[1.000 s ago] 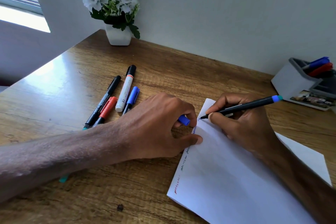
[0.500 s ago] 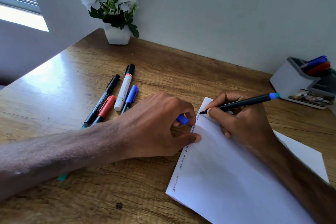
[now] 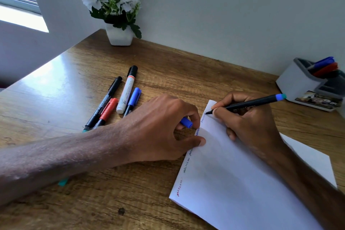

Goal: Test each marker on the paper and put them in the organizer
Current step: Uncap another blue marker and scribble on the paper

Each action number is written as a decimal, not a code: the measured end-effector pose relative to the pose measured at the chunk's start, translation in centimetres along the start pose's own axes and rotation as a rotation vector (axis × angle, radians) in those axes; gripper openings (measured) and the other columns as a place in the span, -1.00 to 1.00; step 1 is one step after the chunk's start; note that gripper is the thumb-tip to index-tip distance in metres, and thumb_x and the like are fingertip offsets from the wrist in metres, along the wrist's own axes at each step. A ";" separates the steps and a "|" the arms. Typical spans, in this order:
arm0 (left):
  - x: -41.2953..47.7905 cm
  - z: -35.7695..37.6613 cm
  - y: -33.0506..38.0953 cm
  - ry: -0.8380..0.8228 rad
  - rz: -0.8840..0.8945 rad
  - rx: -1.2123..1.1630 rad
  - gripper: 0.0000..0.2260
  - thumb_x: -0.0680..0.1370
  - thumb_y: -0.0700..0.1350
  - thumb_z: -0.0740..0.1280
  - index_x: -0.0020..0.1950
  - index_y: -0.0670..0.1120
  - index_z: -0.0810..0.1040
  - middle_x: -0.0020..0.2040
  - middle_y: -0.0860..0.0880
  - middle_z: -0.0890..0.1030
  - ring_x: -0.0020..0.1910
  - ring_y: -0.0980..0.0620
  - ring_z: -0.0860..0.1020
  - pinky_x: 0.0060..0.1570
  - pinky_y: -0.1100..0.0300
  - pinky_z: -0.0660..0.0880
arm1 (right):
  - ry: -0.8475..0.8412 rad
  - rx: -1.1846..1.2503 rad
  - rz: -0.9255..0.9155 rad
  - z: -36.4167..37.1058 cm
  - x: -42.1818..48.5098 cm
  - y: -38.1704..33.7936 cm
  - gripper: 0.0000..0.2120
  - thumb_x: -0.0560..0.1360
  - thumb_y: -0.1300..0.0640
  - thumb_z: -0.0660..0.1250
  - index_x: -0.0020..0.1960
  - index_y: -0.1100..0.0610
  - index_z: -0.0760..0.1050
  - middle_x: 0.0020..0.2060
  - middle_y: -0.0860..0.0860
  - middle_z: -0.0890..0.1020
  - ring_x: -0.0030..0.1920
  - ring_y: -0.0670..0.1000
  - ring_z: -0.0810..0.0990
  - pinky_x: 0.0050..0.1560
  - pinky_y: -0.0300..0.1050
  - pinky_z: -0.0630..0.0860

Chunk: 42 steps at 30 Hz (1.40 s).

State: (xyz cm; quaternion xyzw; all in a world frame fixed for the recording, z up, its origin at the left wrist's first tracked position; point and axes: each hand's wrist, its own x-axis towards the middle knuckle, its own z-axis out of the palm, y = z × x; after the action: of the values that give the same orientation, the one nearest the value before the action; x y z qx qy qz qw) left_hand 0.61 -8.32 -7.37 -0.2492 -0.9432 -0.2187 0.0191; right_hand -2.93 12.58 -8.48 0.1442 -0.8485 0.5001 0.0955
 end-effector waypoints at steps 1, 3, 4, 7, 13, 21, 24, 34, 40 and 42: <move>0.0 0.0 0.0 0.002 0.003 0.003 -0.63 0.49 0.35 0.35 0.19 0.21 0.56 -0.28 0.30 0.38 -0.28 0.35 0.43 -0.35 0.47 0.26 | 0.004 0.008 0.005 0.0 0.0 0.0 -0.86 0.46 0.39 0.44 -0.26 0.26 0.65 -0.41 0.04 0.65 -0.66 0.00 0.46 -0.61 -0.21 0.40; -0.1 -0.1 0.0 0.009 0.007 0.006 -0.64 0.49 0.35 0.35 0.19 0.21 0.56 -0.29 0.31 0.38 -0.29 0.37 0.42 -0.36 0.48 0.26 | 0.011 0.024 0.023 0.0 0.0 0.1 -0.86 0.46 0.39 0.44 -0.26 0.26 0.65 -0.43 0.03 0.64 -0.66 0.00 0.46 -0.62 -0.24 0.39; -0.1 -0.1 0.0 0.011 0.006 0.007 -0.64 0.49 0.35 0.35 0.18 0.21 0.56 -0.29 0.31 0.39 -0.28 0.37 0.43 -0.36 0.48 0.26 | 0.013 0.026 0.031 0.0 0.1 0.1 -0.87 0.46 0.38 0.44 -0.25 0.26 0.65 -0.44 0.01 0.64 -0.66 0.00 0.46 -0.62 -0.24 0.38; -0.1 -0.1 0.0 0.006 0.007 0.011 -0.63 0.49 0.35 0.35 0.19 0.21 0.56 -0.28 0.31 0.39 -0.27 0.37 0.43 -0.35 0.48 0.27 | 0.025 0.041 0.055 0.1 0.2 0.4 -0.88 0.46 0.37 0.44 -0.24 0.25 0.65 -0.45 0.00 0.63 -0.65 0.00 0.47 -0.62 -0.22 0.38; -0.1 0.0 -0.2 0.002 0.011 0.013 -0.64 0.48 0.37 0.33 0.17 0.22 0.55 -0.25 0.28 0.43 -0.26 0.33 0.44 -0.31 0.46 0.29 | 0.105 0.224 0.111 0.0 0.4 0.9 -0.93 0.48 0.39 0.42 -0.17 0.31 0.65 -0.45 0.05 0.58 -0.53 0.02 0.48 -0.48 -0.11 0.45; -0.4 -0.6 -0.7 0.196 0.058 -0.277 -0.70 0.64 0.08 0.11 0.03 0.08 0.63 -0.17 0.26 0.61 -0.13 0.29 0.55 -0.13 0.35 0.35 | 0.038 0.350 0.010 -0.5 0.1 -0.2 -0.84 0.59 0.35 0.33 0.04 0.27 0.69 -0.19 0.20 0.70 -0.24 0.06 0.61 -0.44 -0.09 0.56; -0.3 -0.7 -1.0 0.278 0.016 -0.332 -0.65 0.60 -0.07 0.09 0.09 0.08 0.68 -0.11 0.37 0.58 -0.03 0.40 0.51 -0.04 0.37 0.34 | -0.044 0.383 -0.046 -0.7 -0.1 -0.4 -0.82 0.60 0.34 0.30 0.07 0.29 0.67 -0.17 0.21 0.70 -0.22 0.12 0.62 -0.41 -0.06 0.58; 0.3 -0.5 -1.7 0.268 -0.058 -0.389 -0.72 0.64 -0.17 0.27 0.24 0.13 0.63 0.00 0.46 0.52 0.13 0.56 0.42 -0.01 0.63 0.32 | -0.146 0.546 -0.139 -0.6 -0.1 -1.0 -0.76 0.43 0.14 0.32 -0.03 0.27 0.63 -0.28 0.17 0.67 -0.35 0.09 0.60 -0.48 -0.10 0.53; 0.1 -0.3 -1.8 0.255 0.018 -0.364 -0.72 0.65 -0.14 0.29 0.28 0.13 0.62 0.11 0.31 0.62 0.15 0.40 0.50 0.03 0.43 0.33 | -0.189 0.538 -0.123 -0.5 -0.1 -0.7 -0.80 0.44 0.13 0.33 -0.04 0.19 0.66 -0.26 0.16 0.68 -0.33 0.07 0.62 -0.48 -0.09 0.55; 0.2 -0.3 -1.8 0.249 0.028 -0.375 -0.71 0.64 -0.13 0.28 0.30 0.13 0.61 0.14 0.30 0.62 0.20 0.35 0.51 0.12 0.30 0.39 | -0.190 0.537 -0.122 -0.5 -0.1 -0.8 -0.81 0.44 0.12 0.34 -0.04 0.18 0.67 -0.26 0.15 0.68 -0.33 0.07 0.62 -0.48 -0.10 0.55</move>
State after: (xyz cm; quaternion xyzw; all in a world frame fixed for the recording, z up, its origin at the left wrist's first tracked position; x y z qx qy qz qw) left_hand -0.44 -9.81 -7.82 -0.2328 -0.8728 -0.4190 0.0916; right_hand -2.59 12.65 -7.60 0.2615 -0.6806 0.6844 0.0039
